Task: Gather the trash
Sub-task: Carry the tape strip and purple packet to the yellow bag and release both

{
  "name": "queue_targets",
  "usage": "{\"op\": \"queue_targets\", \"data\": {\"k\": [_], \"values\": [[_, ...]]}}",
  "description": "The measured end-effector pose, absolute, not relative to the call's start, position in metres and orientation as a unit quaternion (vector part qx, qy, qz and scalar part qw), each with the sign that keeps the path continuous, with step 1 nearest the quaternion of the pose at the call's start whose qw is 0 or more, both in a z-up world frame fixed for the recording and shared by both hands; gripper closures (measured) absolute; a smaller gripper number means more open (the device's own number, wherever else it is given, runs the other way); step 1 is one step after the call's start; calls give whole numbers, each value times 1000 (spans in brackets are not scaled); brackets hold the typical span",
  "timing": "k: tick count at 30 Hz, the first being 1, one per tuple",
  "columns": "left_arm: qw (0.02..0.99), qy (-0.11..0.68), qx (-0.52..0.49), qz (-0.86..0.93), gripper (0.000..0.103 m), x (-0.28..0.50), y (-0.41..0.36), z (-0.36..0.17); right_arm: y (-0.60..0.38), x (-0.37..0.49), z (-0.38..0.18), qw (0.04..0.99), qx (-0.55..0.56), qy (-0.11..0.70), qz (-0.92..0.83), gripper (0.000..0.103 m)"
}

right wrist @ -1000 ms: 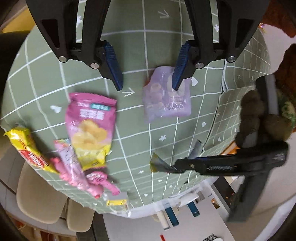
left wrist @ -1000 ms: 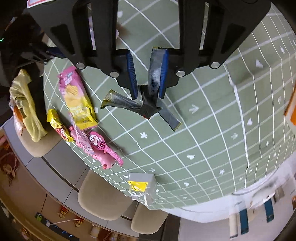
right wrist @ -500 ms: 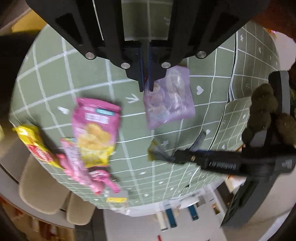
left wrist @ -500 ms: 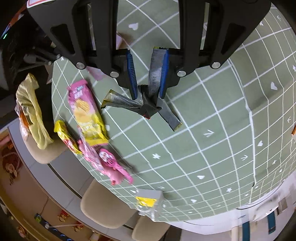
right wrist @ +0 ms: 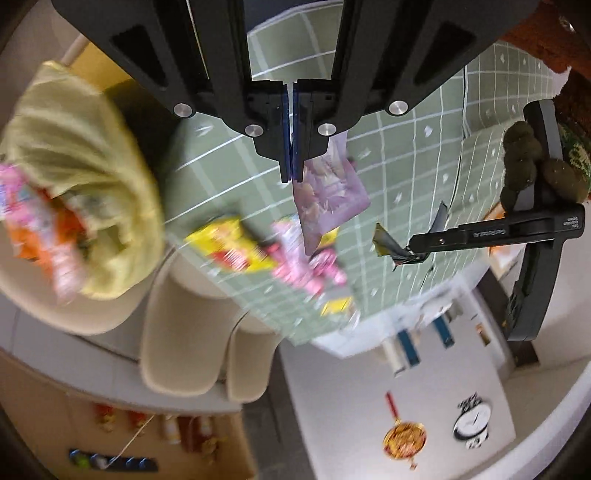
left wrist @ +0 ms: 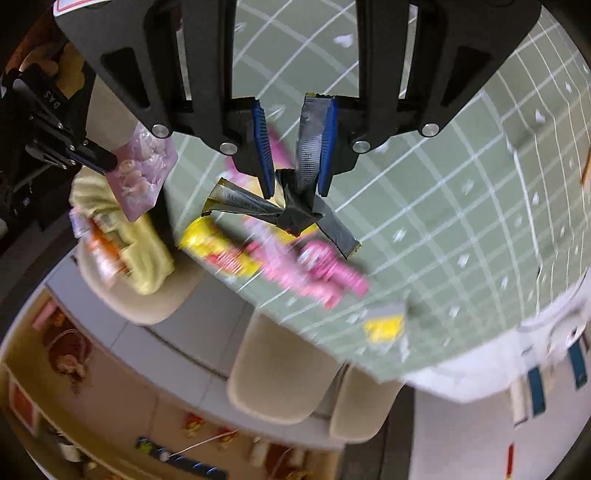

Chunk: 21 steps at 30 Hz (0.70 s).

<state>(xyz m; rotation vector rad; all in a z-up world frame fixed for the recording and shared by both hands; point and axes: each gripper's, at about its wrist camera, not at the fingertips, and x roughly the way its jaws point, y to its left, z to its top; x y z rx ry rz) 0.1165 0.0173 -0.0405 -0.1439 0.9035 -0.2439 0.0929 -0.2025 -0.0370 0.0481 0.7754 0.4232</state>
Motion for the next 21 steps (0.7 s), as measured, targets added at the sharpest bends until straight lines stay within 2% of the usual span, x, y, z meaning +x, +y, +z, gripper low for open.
{"op": "queue_targets", "data": {"k": [6, 11, 21], "values": [[913, 372, -52, -161, 80, 133, -32, 18, -247, 91, 12, 936, 25, 315, 156, 99], [917, 345, -56, -192, 80, 145, -68, 46, -286, 95, 41, 952, 28, 284, 111, 99], [906, 337, -18, -256, 80, 161, -143, 54, -359, 102, 55, 959, 39, 279, 26, 99]]}}
